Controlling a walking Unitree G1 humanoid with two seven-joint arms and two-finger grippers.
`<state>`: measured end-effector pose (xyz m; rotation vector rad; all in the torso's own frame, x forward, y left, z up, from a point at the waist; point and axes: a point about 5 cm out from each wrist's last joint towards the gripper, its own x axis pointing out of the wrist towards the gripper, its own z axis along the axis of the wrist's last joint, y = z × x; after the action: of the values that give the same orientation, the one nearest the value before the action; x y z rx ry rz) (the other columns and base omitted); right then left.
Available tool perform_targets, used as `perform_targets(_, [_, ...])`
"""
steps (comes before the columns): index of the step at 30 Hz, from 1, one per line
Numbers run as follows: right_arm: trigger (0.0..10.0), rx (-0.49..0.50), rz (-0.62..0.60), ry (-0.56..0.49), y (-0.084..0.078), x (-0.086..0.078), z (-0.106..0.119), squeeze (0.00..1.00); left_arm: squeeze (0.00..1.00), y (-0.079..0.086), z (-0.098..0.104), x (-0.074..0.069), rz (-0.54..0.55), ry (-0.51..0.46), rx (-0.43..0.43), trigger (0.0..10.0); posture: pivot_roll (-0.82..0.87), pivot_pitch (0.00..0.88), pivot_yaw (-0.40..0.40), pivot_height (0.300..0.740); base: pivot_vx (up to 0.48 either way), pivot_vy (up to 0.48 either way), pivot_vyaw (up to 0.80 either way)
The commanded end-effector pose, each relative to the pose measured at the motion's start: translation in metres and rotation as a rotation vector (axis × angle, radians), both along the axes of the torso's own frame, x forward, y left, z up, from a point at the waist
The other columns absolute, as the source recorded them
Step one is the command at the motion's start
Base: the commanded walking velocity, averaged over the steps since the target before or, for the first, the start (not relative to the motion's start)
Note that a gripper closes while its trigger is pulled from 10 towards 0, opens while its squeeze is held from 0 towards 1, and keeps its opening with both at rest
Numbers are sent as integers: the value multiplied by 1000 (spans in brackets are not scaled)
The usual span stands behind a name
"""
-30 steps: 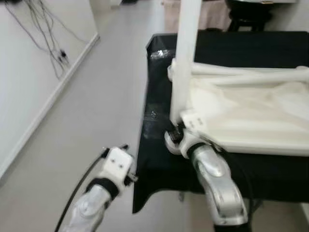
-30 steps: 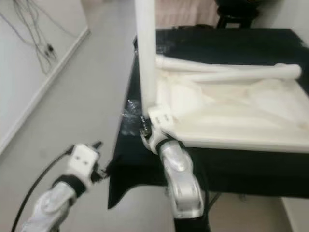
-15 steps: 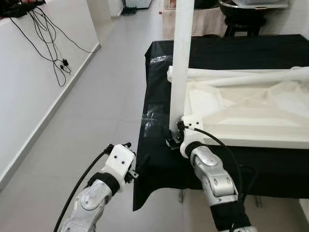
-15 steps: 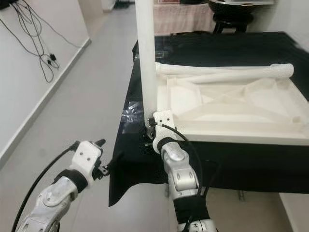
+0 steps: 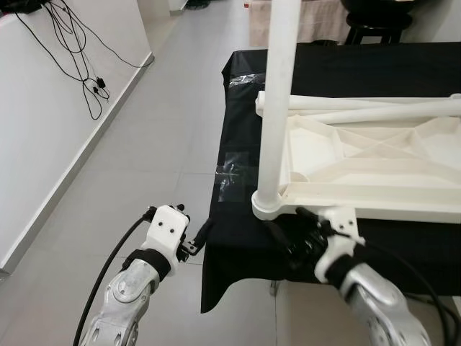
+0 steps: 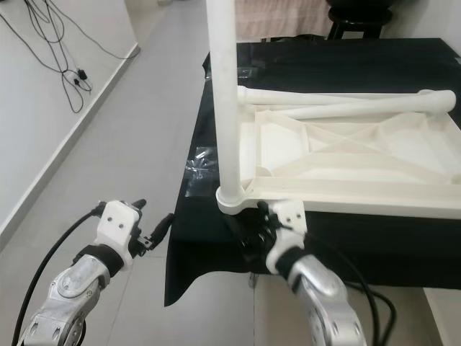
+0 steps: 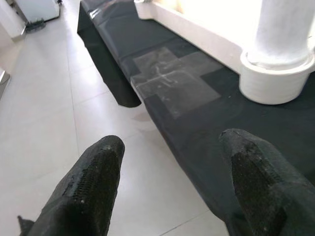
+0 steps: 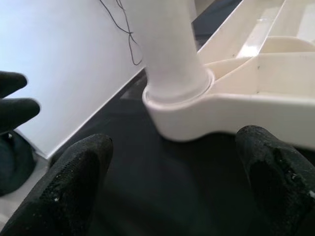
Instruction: Building children table
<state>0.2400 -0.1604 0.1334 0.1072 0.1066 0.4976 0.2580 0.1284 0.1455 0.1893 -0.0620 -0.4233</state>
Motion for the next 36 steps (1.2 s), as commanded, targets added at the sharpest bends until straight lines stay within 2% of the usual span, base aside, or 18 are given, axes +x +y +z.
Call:
perform_targets(1, [10000,35,69,-30,10,-6,7,0,0,7,-9,-1,28,41,11,10000,-42,139,66,740,0,480,0])
perform_targets(5, [10000,48,157,-30,18,-14,9,0,0,8,-9,0,39,42,7,10000,-44,138,73,740,0,480,0])
perform_targets(6, [10000,15,210,-36,24,-15,9,0,0,9,-9,0,48,44,1,10000,-44,138,73,740,0,480,0])
perform_targets(7, [10000,-28,236,-52,29,-9,8,0,0,11,-10,1,60,46,-3,10000,-37,135,69,740,0,480,0])
perform_targets(8, [10000,-28,236,-52,29,-9,8,0,0,11,-10,1,60,46,-3,10000,-37,135,69,740,0,480,0])
perform_targets(9, [10000,-51,208,-69,32,1,9,0,0,12,-10,1,68,48,-4,10000,-32,133,69,740,0,480,0])
perform_targets(15, [10000,-74,88,-80,33,19,11,0,0,15,-10,2,95,48,3,10000,-16,130,63,740,0,478,0])
perform_targets(16, [10000,-85,28,-86,33,25,13,0,0,18,-11,3,115,46,6,10000,-13,130,64,740,0,476,0])
perform_targets(20, [10000,-94,-32,-76,33,29,12,0,0,18,-11,3,130,48,26,10000,-11,130,63,740,0,236,0])
perform_targets(21, [10000,-139,-90,-48,30,31,8,0,0,16,-12,3,121,51,92,10000,-12,130,64,740,0,0,0])
perform_targets(22, [10000,-162,-116,-41,28,31,7,0,0,15,-12,3,117,56,118,10000,-13,129,64,740,0,0,0])
perform_targets(24, [10000,-195,-155,-37,25,32,5,0,0,14,-12,4,108,61,117,10000,-17,128,65,740,0,0,0])
perform_targets(26, [10000,-215,-181,-38,23,33,4,0,0,13,-12,4,102,63,112,10000,-17,128,65,740,0,0,0])
perform_targets(29, [10000,-185,-232,-7,18,36,0,0,0,13,-14,3,109,92,72,10000,-27,119,64,740,0,0,0])
perform_targets(30, [10000,-178,-244,5,16,37,-2,0,0,13,-16,0,123,107,35,10000,-29,117,63,740,0,0,0])
perform_targets(32, [10000,-178,-244,5,16,37,-2,0,0,13,-16,0,123,107,35,10000,-29,117,63,740,0,0,0])
perform_targets(33, [10000,-202,-236,3,16,40,-4,0,0,14,-17,-2,156,111,-15,10000,-35,102,52,740,251,0,0])
perform_targets(36, [10000,-244,-213,-7,18,43,-5,0,0,14,-19,-2,178,123,-60,10000,-38,95,41,740,279,0,0])
